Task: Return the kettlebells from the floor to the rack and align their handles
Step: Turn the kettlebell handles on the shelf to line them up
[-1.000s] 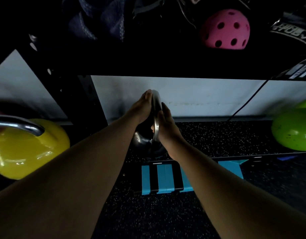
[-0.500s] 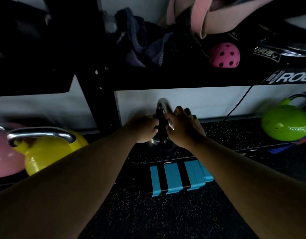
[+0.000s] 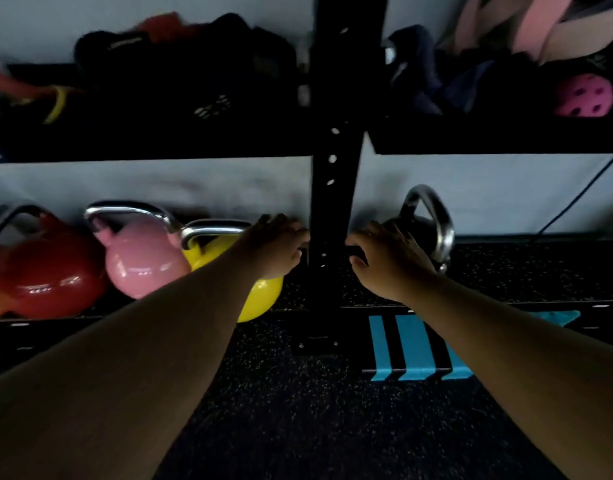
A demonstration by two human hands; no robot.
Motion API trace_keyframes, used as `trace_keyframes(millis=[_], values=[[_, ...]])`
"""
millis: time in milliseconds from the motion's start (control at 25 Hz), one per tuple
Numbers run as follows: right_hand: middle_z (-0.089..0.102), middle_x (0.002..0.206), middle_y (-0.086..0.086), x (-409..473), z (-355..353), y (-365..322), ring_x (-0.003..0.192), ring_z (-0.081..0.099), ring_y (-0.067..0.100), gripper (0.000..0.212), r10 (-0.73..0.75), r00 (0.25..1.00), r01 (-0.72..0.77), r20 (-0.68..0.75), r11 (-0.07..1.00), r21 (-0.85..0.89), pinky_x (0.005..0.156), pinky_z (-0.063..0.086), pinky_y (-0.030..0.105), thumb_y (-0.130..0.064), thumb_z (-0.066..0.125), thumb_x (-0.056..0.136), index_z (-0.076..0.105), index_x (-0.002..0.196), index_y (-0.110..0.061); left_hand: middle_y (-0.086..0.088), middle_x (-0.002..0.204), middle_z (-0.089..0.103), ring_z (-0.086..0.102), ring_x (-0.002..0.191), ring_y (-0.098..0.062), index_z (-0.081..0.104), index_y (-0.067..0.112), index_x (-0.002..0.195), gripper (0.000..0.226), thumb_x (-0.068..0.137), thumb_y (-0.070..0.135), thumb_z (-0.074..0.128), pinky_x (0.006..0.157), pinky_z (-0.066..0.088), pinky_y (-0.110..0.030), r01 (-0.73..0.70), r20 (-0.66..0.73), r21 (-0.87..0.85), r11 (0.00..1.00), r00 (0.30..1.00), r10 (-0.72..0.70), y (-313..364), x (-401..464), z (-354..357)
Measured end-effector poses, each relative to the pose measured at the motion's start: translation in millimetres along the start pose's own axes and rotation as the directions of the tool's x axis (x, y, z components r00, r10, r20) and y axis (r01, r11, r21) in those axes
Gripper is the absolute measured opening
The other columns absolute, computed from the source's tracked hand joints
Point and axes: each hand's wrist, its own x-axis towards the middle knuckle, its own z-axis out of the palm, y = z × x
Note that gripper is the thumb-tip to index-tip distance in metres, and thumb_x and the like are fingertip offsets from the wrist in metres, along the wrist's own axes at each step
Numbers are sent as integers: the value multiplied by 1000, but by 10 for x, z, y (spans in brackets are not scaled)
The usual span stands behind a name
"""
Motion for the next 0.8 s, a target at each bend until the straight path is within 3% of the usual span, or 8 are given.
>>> trace_keyframes(millis=[200, 280, 400, 480, 560, 600, 680, 800], values=[[56, 120, 12, 499, 209, -919, 116, 49, 38, 33, -24, 999, 25, -37, 999, 47, 94, 45, 46, -31, 53, 88, 59, 117, -18, -6, 129, 56, 55, 114, -33, 52, 21, 130, 44, 88, 35, 50, 89, 47, -46, 63, -14, 16, 998, 998, -63, -768, -492, 97], [53, 125, 13, 715, 326, -1242, 118, 47, 38, 39, -13, 1000, 14, -11, 999, 37, 95, 44, 45, -33, 52, 89, 53, 125, -18, -7, 135, 52, 54, 116, -35, 43, 23, 138, 50, 91, 38, 49, 90, 48, -48, 85, -29, -31, 996, 996, -86, -1044, -642, 171], [41, 138, 15, 1032, 496, -1532, 126, 40, 39, 53, 90, 995, -92, 30, 994, 64, 98, 40, 47, -41, 46, 95, 35, 142, -18, -13, 128, 54, 56, 111, -40, 44, 19, 132, 49, 93, 48, 35, 90, 48, -49, 216, -27, -169, 962, 974, -224, -1349, -739, 359], [38, 141, 16, 1229, 617, -1660, 128, 38, 39, 56, 141, 987, -147, 83, 986, 76, 98, 39, 49, -47, 40, 98, 31, 145, -19, -17, 131, 53, 54, 118, -41, 45, 18, 131, 63, 88, 59, 22, 96, 47, -51, 410, 43, -362, 837, 904, -425, -1465, -784, 525], [43, 136, 17, 1324, 731, -1720, 124, 42, 40, 56, 141, 983, -149, 121, 987, 60, 94, 40, 49, -52, 35, 98, 34, 142, -18, -16, 146, 44, 45, 131, -40, 37, 21, 144, 67, 90, 58, 24, 106, 39, -54, 514, 127, -552, 656, 830, -543, -1403, -786, 691], [46, 131, 18, 1341, 779, -1719, 120, 45, 40, 56, 136, 984, -143, 112, 988, 52, 90, 42, 48, -54, 33, 98, 36, 138, -16, -17, 151, 39, 40, 136, -40, 32, 23, 148, 64, 93, 54, 26, 110, 34, -54, 512, 131, -598, 617, 821, -556, -1324, -774, 729], [50, 121, 19, 1340, 844, -1682, 112, 50, 40, 55, 140, 989, -143, 54, 988, 51, 81, 43, 45, -57, 32, 97, 40, 129, -14, -21, 151, 34, 37, 136, -43, 26, 26, 151, 57, 99, 47, 28, 111, 31, -56, 456, 70, -627, 632, 841, -537, -1220, -733, 720], [54, 115, 18, 1373, 871, -1696, 107, 53, 39, 52, 249, 968, -245, -10, 959, 141, 80, 43, 44, -59, 35, 95, 45, 118, -14, -16, 148, 32, 55, 116, -45, 15, 45, 147, 51, 98, 56, 22, 95, 46, -59, 405, 69, -659, 634, 872, -485, -1375, -620, 696]])
